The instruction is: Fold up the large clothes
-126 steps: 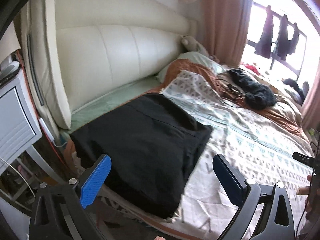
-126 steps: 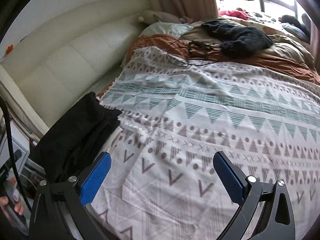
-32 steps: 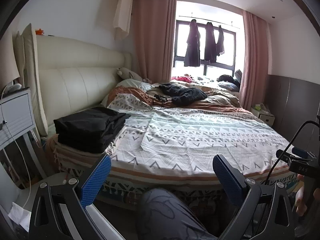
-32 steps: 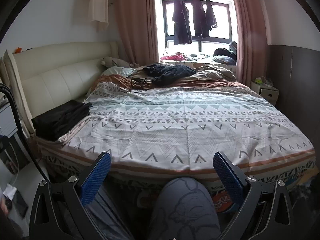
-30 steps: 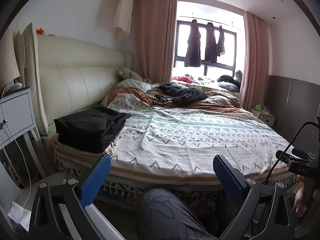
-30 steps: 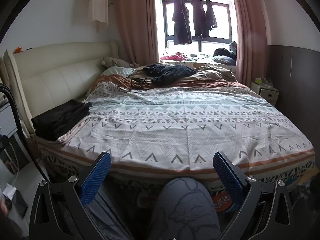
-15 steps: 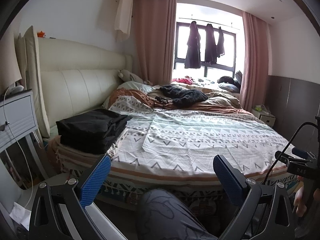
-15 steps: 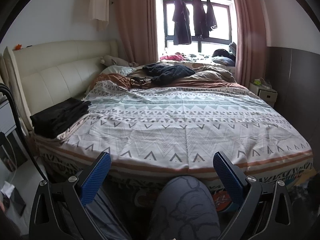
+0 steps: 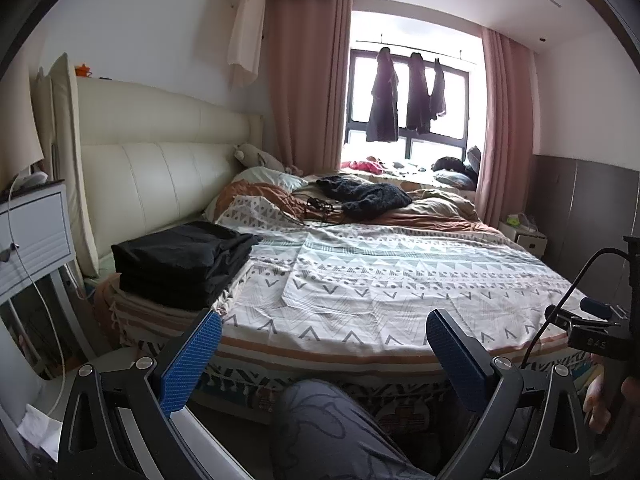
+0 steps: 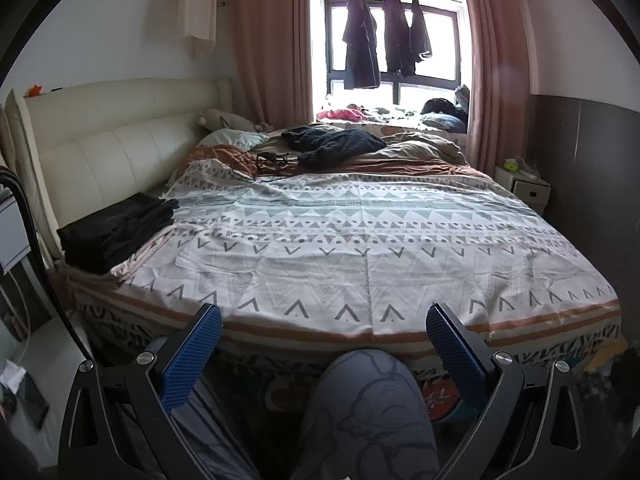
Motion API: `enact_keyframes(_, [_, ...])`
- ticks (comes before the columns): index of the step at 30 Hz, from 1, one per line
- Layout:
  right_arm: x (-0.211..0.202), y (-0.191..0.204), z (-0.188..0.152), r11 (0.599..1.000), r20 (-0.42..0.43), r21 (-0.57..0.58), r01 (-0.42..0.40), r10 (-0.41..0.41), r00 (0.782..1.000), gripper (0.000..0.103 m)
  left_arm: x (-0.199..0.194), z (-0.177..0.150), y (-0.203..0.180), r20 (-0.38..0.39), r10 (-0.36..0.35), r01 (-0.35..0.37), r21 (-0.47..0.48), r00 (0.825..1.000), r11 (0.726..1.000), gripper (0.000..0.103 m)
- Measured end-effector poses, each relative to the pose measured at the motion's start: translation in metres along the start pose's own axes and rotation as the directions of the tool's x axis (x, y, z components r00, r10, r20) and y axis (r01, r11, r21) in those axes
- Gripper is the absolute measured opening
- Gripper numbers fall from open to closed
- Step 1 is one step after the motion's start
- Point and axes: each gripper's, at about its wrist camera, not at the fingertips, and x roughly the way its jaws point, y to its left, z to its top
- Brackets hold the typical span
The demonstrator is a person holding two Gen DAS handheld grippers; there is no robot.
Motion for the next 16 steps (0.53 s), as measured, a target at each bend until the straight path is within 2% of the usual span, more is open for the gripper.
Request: enact_keyframes(16, [-0.0059,-0.0019,-0.0027,0.999,0.005,0.005,0.038,-0.038,0.999,0.102,-0.0034,-0.0043,-0.0005,0.014,-0.013,0.013,0.0,1.0,1.0,0.102])
